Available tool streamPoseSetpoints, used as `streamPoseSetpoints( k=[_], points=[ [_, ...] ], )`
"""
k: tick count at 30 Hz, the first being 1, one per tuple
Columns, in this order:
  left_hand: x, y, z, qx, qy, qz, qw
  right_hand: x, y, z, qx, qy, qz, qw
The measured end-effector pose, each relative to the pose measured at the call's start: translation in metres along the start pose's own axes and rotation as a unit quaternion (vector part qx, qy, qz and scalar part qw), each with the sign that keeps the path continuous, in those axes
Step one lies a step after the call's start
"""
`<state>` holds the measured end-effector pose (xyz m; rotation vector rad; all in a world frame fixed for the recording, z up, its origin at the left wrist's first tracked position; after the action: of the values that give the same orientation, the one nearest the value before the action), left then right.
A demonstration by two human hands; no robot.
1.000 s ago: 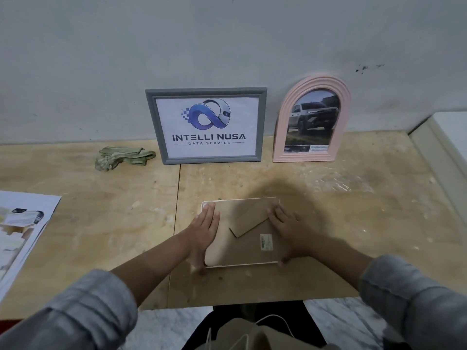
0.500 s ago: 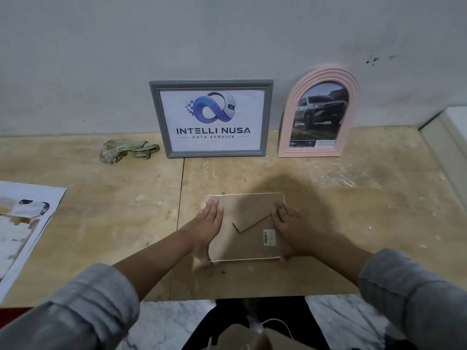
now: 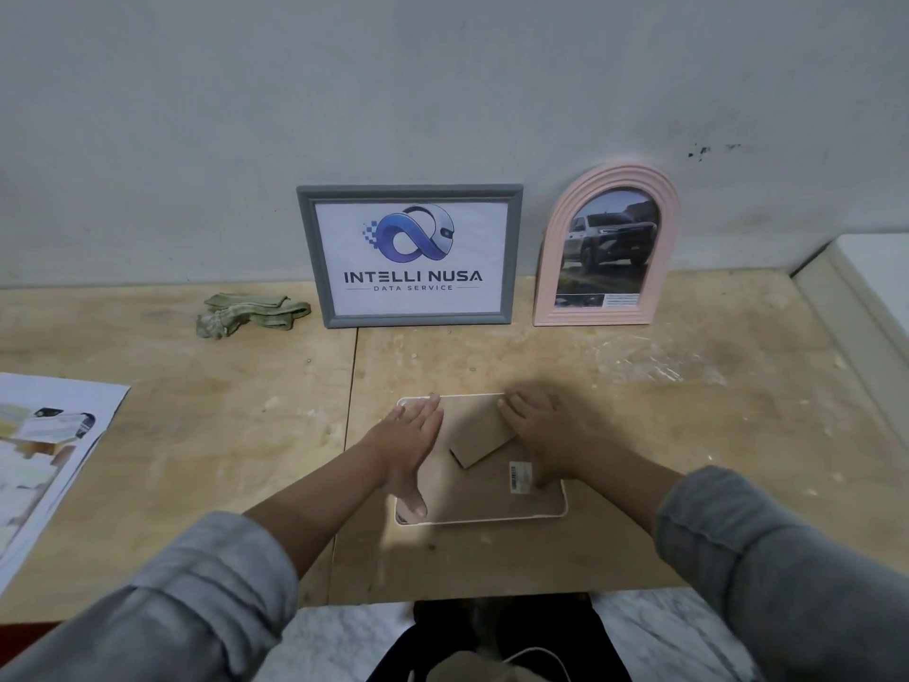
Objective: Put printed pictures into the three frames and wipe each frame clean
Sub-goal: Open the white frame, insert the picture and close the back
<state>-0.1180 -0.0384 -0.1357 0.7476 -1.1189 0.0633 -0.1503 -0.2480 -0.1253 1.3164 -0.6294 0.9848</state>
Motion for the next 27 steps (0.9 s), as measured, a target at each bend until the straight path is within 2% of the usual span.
streamPoseSetpoints(
  k=[9,14,18,20,24,27],
  points=[
    [0.006,-0.023,-0.003,-0.046,-0.031,-0.021,0.998,-0.002,-0.018,-0.013,0.013,0.081,-0.004,0.997],
    [0.003,-0.023,-0.009,-0.054,-0.001,-0.026,0.998,-0.008,-0.019,-0.001,0.021,0.026,-0.027,0.999],
    [0.005,-0.020,-0.007,-0.056,0.017,-0.021,0.998,-0.008,-0.015,-0.003,0.014,0.024,-0.020,0.999],
    [0.004,-0.018,-0.005,-0.043,0.018,-0.015,0.999,-0.011,-0.012,-0.003,-0.009,0.000,-0.007,1.000],
    [-0.005,-0.010,-0.002,0.011,0.020,0.013,1.000,-0.021,0.009,0.003,-0.117,-0.046,0.010,0.992],
    [-0.013,0.000,0.001,0.058,0.042,0.027,0.997,-0.040,0.032,0.004,-0.124,-0.042,0.030,0.991]
  ],
)
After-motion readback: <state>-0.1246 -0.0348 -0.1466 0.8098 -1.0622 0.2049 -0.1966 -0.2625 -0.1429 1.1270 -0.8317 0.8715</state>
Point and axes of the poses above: each hand's wrist, its own y-axis away from the middle knuckle, its own x-axis out of the back of the hand, z = x × y, the point moved 2 cm from there along -y, towards the middle knuckle, and after that the axes turned 15 degrees about -x, right-handed, at the moved point
